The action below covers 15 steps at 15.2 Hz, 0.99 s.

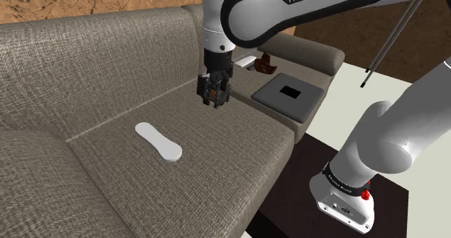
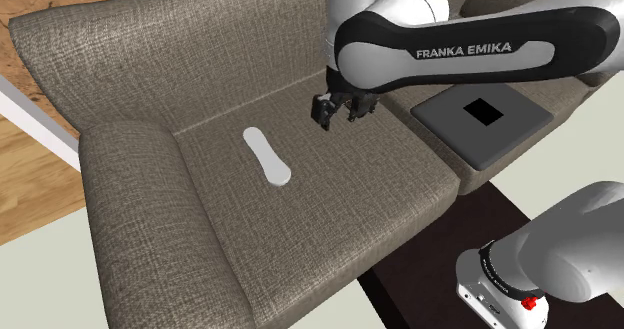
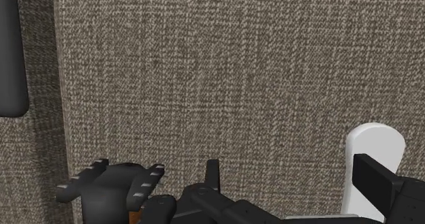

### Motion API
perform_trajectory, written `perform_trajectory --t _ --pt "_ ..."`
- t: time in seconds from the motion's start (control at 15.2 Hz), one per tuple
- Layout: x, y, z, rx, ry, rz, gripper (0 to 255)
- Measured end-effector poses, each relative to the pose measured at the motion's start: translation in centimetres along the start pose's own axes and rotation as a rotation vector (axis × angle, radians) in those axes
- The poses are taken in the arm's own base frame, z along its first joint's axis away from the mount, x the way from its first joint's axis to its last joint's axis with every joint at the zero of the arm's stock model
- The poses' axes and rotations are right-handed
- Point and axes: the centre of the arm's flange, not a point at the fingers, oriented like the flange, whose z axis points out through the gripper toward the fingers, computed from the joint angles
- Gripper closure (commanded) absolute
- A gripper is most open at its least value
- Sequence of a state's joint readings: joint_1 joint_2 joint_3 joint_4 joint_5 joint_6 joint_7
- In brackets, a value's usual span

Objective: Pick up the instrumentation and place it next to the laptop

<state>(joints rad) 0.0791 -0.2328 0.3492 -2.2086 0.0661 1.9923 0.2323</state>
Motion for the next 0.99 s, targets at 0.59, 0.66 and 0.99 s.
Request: perform_trajectory --t 0.59,0.66,0.99 --pt "7.0 -7.0 6.6 0.018 -0.003 0.004 0" --pt "7.8 -7.9 7.2 0.020 -0.004 0.004 0" --pt "11.8 -11.8 10.3 0.030 -0.005 0.006 0"
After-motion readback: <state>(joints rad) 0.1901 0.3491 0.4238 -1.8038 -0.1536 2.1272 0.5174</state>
